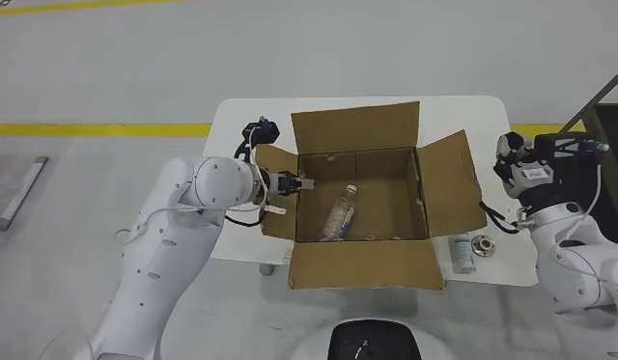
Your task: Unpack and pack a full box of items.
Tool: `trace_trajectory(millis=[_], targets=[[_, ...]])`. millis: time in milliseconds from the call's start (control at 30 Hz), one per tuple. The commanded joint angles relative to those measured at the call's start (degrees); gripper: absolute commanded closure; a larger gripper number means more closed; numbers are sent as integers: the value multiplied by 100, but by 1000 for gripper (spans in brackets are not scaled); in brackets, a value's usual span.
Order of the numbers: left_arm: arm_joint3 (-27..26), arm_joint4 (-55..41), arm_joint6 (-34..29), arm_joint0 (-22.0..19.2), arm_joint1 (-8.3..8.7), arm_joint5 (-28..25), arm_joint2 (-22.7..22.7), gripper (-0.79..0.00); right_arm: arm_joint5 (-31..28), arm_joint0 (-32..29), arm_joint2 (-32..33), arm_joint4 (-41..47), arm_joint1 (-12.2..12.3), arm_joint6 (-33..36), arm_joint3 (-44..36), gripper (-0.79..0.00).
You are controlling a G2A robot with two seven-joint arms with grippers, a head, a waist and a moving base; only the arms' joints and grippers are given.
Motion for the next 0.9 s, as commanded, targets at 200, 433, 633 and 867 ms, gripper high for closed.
trace_trajectory(millis=[200,433,633,867], targets=[[-1029,1169,978,703,181,0,-577,-785,7,-151,-25,40,8,-59,-96,0],[-1029,1169,978,703,181,0,-577,-785,-25,-193,-62,70,20,-10,-183,0],[-1120,1400,1195,742,190,-165,-541,-785,-17,-228,-87,99,28,32,-241,0],[-1693,2902,2259,1129,254,-718,-502,-785,93,-300,23,320,35,106,-312,0]])
